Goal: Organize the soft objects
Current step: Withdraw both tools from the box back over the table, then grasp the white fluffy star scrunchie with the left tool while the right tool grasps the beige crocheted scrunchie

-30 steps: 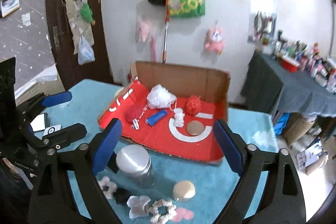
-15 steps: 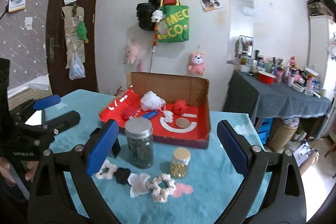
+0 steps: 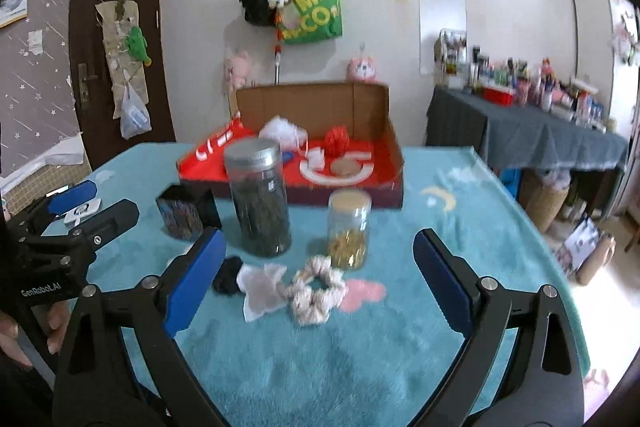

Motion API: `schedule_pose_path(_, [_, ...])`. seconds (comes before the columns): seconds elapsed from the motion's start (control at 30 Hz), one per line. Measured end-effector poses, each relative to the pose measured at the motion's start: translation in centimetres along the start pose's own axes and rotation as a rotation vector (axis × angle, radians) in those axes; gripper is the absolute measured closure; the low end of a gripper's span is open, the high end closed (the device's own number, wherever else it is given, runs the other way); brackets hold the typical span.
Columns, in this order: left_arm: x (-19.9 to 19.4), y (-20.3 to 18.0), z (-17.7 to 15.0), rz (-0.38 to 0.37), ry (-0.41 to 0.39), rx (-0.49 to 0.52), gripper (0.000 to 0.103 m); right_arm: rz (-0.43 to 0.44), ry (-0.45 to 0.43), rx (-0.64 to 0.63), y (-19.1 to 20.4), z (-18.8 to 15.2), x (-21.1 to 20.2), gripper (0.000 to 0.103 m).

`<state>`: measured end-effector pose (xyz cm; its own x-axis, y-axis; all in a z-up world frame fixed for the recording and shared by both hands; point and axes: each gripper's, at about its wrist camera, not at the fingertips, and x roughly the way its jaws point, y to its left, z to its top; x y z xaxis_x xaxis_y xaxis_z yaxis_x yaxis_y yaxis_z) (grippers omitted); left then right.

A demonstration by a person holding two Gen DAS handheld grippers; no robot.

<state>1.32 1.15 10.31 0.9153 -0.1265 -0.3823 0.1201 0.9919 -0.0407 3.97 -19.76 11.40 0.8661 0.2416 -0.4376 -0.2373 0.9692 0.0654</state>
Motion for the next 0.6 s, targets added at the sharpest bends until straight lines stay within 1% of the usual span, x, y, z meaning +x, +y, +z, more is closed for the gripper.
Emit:
schedule_pose_path(0.17, [1.3,0.1,-1.8,-0.003,0.064,-0.003,0.000,-0.032,0.045,-0.004,0.1,-2.1,1.5,0.007])
schedule_pose_path(0.33, [2.6,0.1,-3.0,-0.005,0.125,0.000,0.000,-0.026,0.099,0.022,-0.4,-3.5,2.9,0.007])
schedule_pose_path(0.6, [4.3,0.4,-3.8,-0.001,0.209,-0.004,0.000,-0.022,0.152,0.041,-0.9,-4.2,4.5,0.007])
